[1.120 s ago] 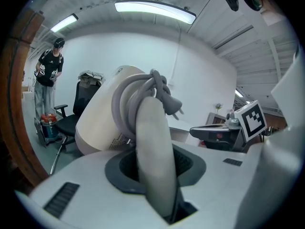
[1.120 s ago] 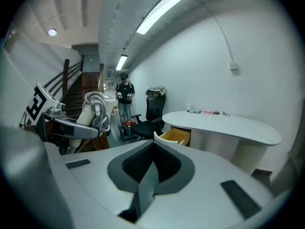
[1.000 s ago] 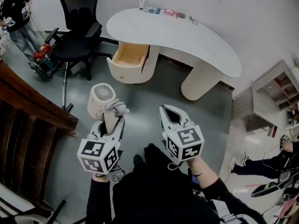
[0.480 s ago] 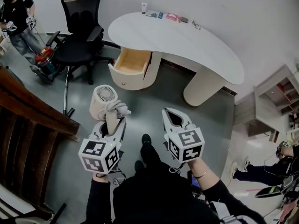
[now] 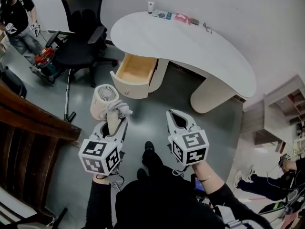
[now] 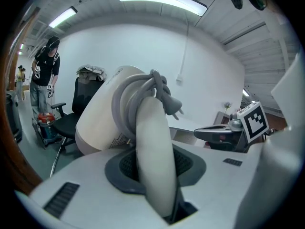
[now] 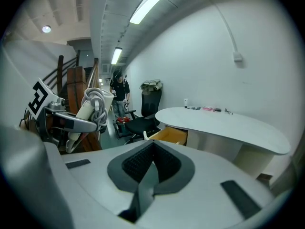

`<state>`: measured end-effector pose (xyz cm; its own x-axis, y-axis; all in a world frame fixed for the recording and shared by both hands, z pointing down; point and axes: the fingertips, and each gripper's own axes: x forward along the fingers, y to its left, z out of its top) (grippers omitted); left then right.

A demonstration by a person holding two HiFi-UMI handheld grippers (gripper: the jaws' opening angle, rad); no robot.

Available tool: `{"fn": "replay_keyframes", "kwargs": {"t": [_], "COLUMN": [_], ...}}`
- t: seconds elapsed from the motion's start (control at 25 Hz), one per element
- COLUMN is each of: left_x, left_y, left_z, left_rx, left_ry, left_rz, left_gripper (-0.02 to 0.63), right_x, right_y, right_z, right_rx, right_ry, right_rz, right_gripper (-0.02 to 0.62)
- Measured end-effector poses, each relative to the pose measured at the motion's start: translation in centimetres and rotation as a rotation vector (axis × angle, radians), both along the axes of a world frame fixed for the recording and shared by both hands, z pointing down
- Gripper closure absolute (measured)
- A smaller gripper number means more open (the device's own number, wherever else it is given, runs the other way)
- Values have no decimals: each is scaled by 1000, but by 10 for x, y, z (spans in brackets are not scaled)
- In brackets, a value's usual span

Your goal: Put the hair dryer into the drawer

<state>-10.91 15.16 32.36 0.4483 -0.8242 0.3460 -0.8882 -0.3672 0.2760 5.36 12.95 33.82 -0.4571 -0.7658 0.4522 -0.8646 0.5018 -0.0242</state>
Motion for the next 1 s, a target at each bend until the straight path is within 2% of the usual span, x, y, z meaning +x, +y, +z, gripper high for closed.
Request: {"fn": "replay_keyframes", "kwargs": {"t": [0.36, 0.72, 1.0], "left_x": [0, 2, 11], "left_y": [-68, -131, -167], "left_z": [13, 31, 60], "left_rx": [-68, -151, -252], "left_ry": [-38, -40, -86], "left_rz": [-2, -23, 18], "left_gripper": [488, 488, 488], "right_x": [6, 17, 28], "right_y": [-65, -115, -145], "right_z": [8, 16, 24], "right_rx": [-30, -51, -74], "right_ry": [3, 12, 17], "right_rz": [-15, -30, -24], "right_gripper": [594, 594, 594]}}
